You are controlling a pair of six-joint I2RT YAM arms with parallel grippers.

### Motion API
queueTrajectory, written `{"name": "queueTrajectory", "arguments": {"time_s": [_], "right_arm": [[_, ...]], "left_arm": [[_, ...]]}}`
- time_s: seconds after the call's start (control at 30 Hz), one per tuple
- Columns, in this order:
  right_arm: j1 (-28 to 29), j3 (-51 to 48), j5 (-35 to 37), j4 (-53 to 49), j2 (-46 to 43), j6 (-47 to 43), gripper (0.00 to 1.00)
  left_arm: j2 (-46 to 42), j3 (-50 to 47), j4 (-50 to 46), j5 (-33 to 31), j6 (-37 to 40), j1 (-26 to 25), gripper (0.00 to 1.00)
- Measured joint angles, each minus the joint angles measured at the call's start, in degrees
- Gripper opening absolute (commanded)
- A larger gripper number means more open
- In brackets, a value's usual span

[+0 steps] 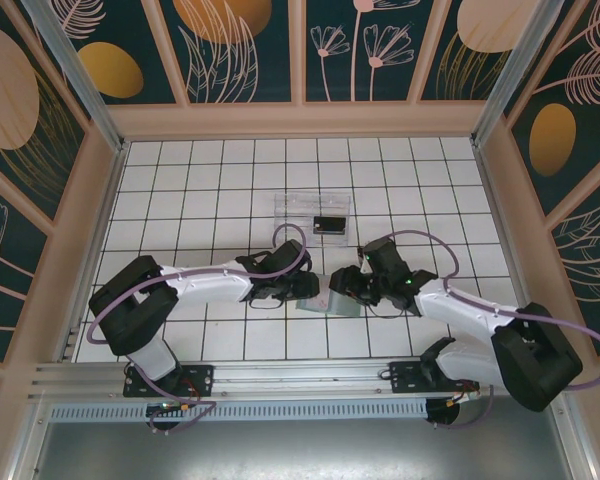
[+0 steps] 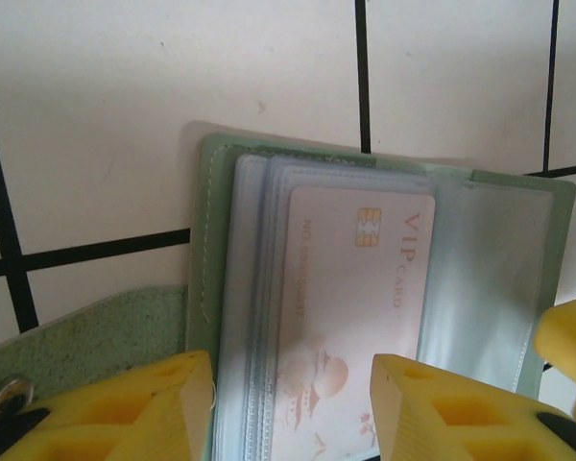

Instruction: Take the credit cards out of the card holder

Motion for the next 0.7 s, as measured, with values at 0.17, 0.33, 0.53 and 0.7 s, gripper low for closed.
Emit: {"name": "queueTrajectory", "arguments": {"time_s": [0.17, 0.33, 0.53, 0.7], "right_arm": [[0.1, 0.0, -1.2, 3.7, 3.3, 0.2, 0.38], [0.2, -0.3, -1.4, 5.9, 6.4, 0.2, 0.36], [0.2, -1.4, -1.7, 7.9, 7.1, 0.2, 0.33], [0.3, -1.5, -2.5, 9.2, 8.5, 0.2, 0.31]], "left_arm": [[0.0, -0.1, 1.5, 0.5, 0.0, 0.1, 0.49], [0.5, -0.1, 2.1, 0.6, 0.0, 0.1, 0.46], [1.7, -0.1, 2.0, 0.5, 0.1, 0.1, 0.43], [2.3, -0.1, 2.0, 0.4, 0.3, 0.1, 0.39]]}}
